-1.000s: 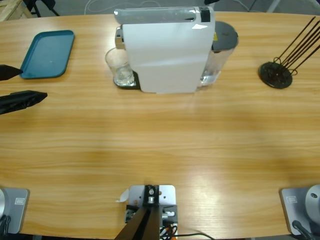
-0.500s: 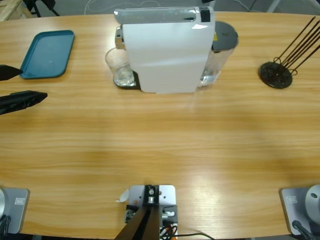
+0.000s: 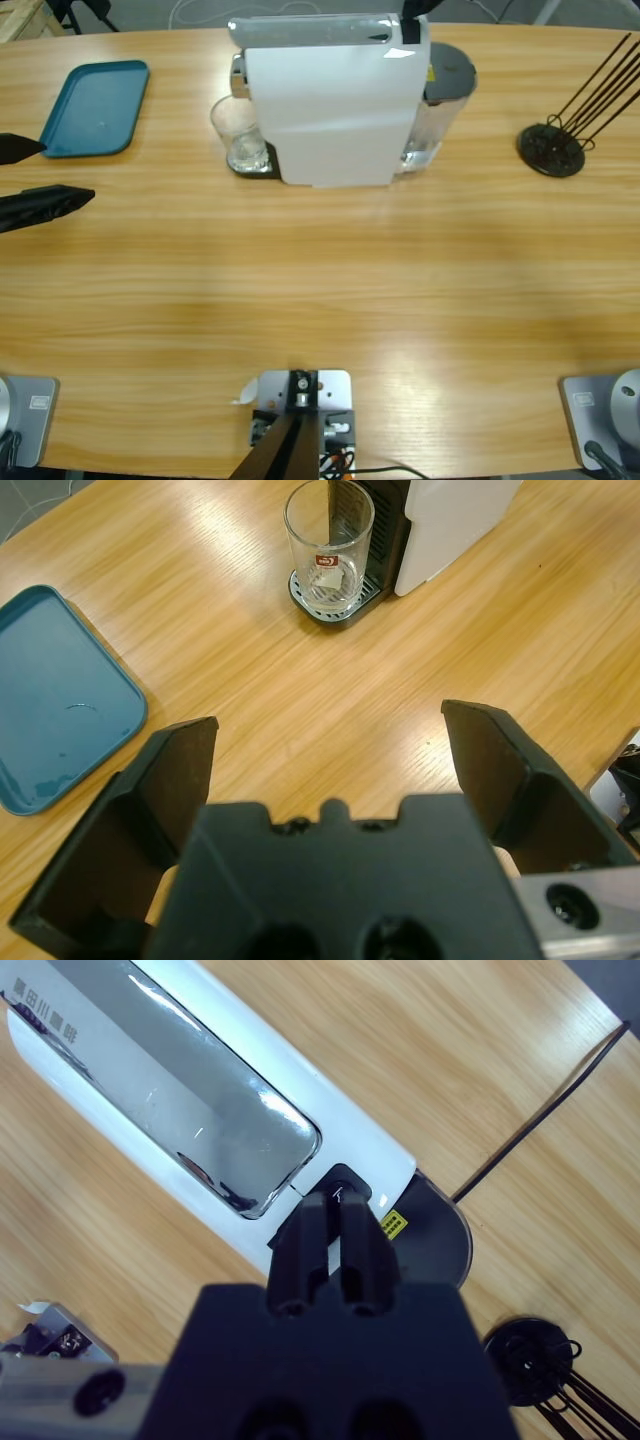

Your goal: Pour coffee

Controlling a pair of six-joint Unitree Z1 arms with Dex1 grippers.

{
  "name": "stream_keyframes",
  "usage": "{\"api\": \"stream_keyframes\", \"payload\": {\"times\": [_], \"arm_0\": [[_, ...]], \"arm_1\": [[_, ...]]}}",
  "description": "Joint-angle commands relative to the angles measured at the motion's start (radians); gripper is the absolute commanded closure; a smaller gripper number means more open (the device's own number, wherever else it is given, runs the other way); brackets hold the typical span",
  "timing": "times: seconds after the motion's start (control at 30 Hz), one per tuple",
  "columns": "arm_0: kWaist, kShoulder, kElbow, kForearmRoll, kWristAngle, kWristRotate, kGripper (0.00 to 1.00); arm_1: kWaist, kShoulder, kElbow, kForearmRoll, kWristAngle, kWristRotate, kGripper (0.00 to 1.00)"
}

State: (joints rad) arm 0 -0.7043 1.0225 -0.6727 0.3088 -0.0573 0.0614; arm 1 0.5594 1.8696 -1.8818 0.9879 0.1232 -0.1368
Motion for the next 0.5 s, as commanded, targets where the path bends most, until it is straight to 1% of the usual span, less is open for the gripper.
{"api": "stream_keyframes", "payload": {"times": [0.03, 0.23, 0.27, 0.3, 0.37, 0.4, 0.43, 0.5], "arm_0": [[-0.007, 0.021, -0.011, 0.018, 0.011, -0.018, 0.032], [-0.007, 0.027, -0.014, 0.017, 0.011, -0.018, 0.032], [-0.007, 0.027, -0.014, 0.018, 0.011, -0.018, 0.032], [-0.007, 0.025, -0.014, 0.018, 0.011, -0.018, 0.031], [-0.007, 0.026, -0.014, 0.018, 0.011, -0.018, 0.031], [-0.007, 0.025, -0.015, 0.018, 0.010, -0.018, 0.032], [-0.007, 0.025, -0.015, 0.018, 0.010, -0.018, 0.032], [-0.007, 0.025, -0.015, 0.018, 0.010, -0.018, 0.031]], "arm_1": [[0.002, 0.022, 0.074, -0.017, -0.016, -0.012, 1.000], [0.002, -0.035, 0.066, -0.025, -0.016, -0.012, 0.990], [0.002, -0.054, 0.068, -0.025, -0.010, -0.010, 0.576], [0.002, -0.070, 0.074, -0.023, -0.008, -0.008, 0.387], [0.002, -0.107, 0.101, -0.023, -0.009, -0.007, 0.159], [0.002, -0.126, 0.122, -0.023, -0.008, -0.007, 0.087], [0.002, -0.144, 0.145, -0.023, -0.008, -0.007, 0.044], [0.002, -0.177, 0.189, -0.024, -0.008, -0.007, 0.010]]}}
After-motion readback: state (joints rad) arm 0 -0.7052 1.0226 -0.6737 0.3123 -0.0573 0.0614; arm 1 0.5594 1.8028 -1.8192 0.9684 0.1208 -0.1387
